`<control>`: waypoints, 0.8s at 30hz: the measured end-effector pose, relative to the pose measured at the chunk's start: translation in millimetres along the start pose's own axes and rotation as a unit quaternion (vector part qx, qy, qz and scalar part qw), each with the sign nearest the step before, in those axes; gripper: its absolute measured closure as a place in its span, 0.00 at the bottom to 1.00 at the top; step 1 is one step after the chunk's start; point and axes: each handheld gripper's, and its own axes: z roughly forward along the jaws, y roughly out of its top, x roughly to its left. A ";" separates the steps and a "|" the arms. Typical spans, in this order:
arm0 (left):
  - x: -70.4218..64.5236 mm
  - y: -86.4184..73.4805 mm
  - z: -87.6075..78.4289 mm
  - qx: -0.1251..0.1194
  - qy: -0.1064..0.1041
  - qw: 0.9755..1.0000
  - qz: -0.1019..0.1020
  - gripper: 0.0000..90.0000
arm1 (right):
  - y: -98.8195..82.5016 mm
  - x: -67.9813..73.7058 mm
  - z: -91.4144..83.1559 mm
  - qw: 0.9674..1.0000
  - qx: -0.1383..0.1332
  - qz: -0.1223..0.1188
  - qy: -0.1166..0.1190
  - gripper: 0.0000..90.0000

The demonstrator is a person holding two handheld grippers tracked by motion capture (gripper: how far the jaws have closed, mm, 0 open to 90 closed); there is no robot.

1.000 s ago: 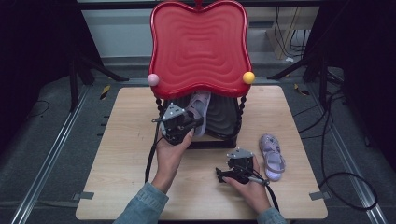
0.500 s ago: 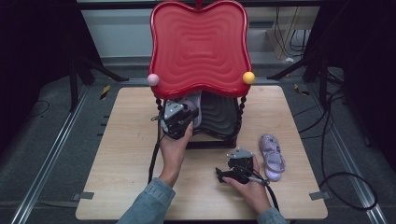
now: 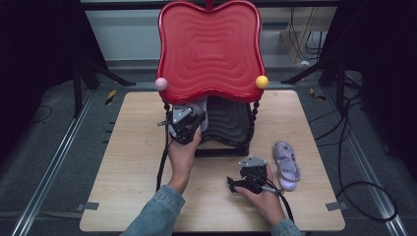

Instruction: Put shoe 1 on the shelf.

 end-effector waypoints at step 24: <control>-7.1 -5.9 21.7 0.015 0.022 1.000 -0.015 0.96 | -0.2 -0.7 -0.2 1.000 0.000 -0.003 0.003 0.03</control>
